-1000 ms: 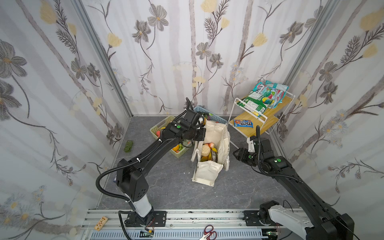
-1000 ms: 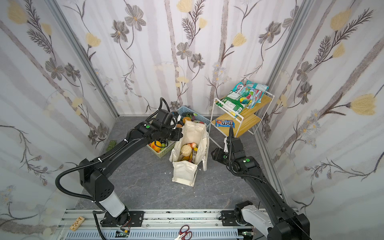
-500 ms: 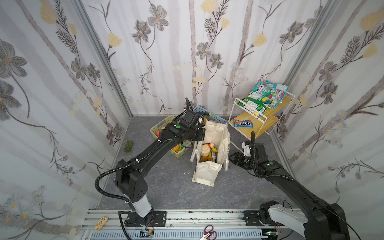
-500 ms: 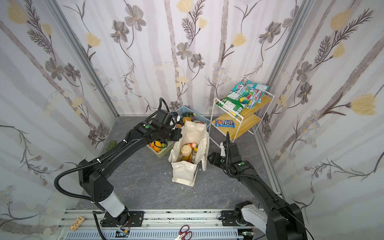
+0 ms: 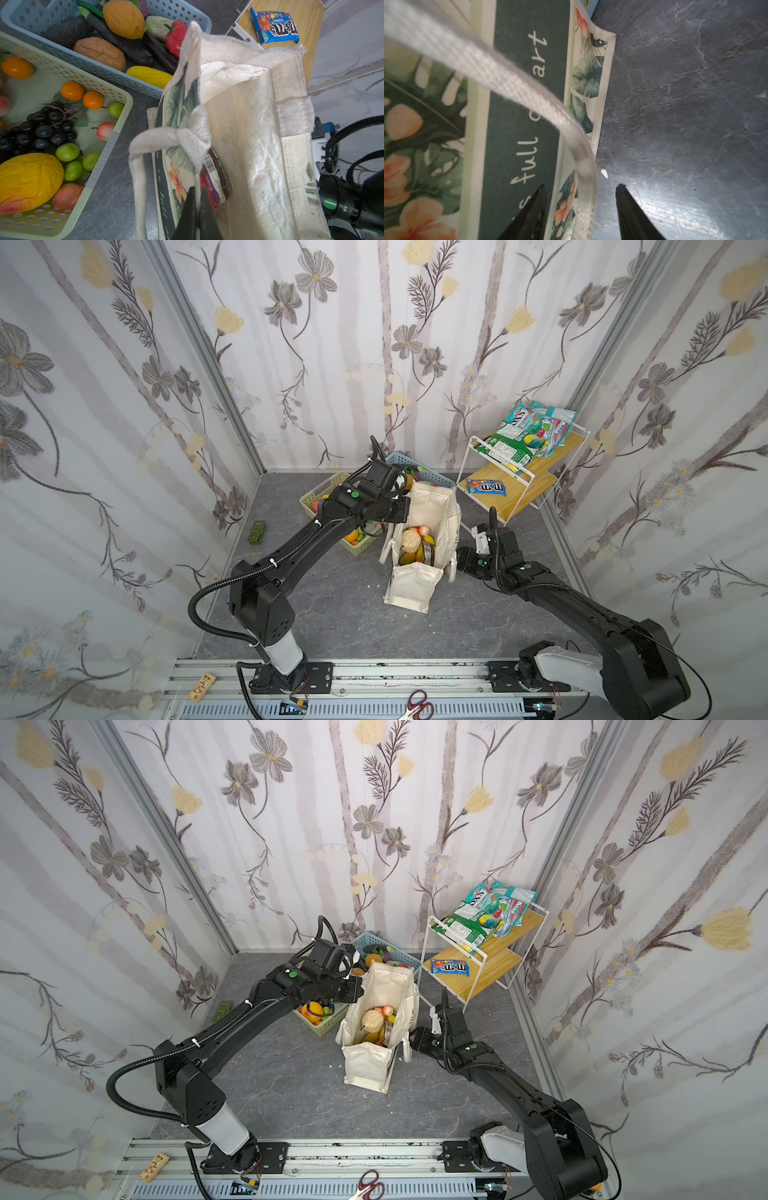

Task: Place the food into the grocery bag and tie it
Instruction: 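Grasp the bag handle nearest the right gripper while the left gripper holds its handle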

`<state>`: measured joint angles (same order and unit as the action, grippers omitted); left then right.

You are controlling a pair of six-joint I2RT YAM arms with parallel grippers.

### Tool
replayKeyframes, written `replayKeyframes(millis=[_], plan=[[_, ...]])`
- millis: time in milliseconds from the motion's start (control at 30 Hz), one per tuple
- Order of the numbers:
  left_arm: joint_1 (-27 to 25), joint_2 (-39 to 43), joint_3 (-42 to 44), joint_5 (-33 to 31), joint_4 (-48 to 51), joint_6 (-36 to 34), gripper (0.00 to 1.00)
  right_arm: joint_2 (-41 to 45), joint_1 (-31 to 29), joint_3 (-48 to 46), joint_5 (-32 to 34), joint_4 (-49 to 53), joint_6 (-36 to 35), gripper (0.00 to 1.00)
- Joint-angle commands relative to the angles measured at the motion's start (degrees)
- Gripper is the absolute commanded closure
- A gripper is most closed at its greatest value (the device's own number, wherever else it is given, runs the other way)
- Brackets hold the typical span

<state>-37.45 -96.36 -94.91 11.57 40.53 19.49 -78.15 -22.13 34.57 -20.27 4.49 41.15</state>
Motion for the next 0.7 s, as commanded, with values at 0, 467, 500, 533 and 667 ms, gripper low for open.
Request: replayKeyframes(millis=[0,467,500,533,667], plan=[[0.0,0.4,0.0,-0.6,-1.0,0.2,1.00,-1.1,-0.6,-0.2,-0.4,-4.5,1.3,0.50],[0.0,-0.1,-0.2,-0.4,-1.3,0.0,1.00,-3.2,-1.2,-1.4,-0.1,-6.4,1.7,0.64],[0.0,-0.1,-0.2,-0.4,-1.2,0.0,1.00,-3.4,-1.2,-1.4,0.0,-6.5,1.7,0.65],[0.0,-0.1,-0.2,-0.4,-1.2,0.0,1.00,-3.5,-1.3,-1.4,0.0,-6.6,1.7,0.68],[0.0,-0.1,-0.2,-0.4,-1.2,-0.1,1.00,-3.9,-1.3,-1.5,-0.1,-7.0,1.7,0.73]])
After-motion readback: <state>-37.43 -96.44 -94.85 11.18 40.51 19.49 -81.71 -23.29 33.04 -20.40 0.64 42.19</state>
